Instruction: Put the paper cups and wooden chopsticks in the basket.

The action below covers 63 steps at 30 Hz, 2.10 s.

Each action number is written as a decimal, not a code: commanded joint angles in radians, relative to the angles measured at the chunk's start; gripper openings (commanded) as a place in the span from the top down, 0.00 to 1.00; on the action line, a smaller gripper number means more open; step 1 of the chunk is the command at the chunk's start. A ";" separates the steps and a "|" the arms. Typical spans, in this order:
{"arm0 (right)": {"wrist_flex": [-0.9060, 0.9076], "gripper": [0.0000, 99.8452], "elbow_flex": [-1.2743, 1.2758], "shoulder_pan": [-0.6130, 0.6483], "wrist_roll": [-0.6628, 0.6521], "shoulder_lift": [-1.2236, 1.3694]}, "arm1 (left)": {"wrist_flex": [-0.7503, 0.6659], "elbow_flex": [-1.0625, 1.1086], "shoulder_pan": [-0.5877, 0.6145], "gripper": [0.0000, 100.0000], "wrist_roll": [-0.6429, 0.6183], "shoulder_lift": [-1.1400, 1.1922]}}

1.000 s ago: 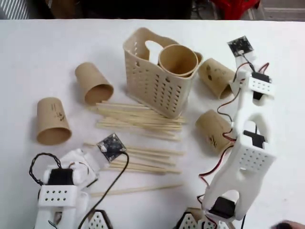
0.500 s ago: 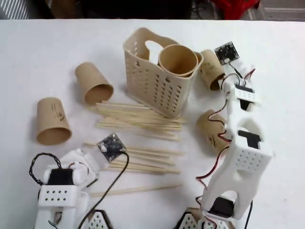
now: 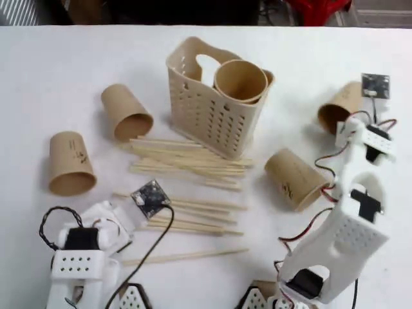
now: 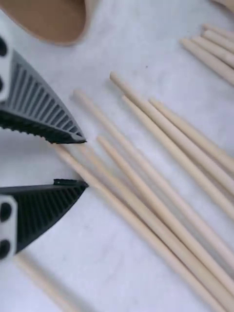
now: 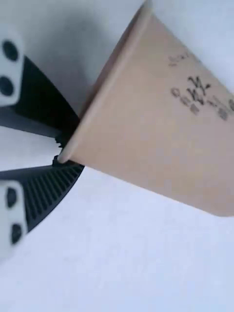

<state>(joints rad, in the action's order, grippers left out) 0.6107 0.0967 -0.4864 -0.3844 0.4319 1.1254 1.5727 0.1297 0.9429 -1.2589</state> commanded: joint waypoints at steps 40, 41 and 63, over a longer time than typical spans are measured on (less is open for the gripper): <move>0.687 0.98 -0.489 0.541 0.290 -0.727 | -0.021 0.005 0.013 0.85 -0.014 0.008; 0.685 0.98 -0.493 0.542 0.299 -0.699 | -0.021 0.005 0.013 0.85 -0.014 0.008; 0.622 0.86 -0.425 0.628 0.334 -0.615 | -0.021 0.005 0.047 0.85 -0.014 0.008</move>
<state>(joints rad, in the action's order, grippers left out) 1.2582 -0.3314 0.1381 -0.0437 -0.1757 1.1239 1.5727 0.1557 0.9413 -1.2589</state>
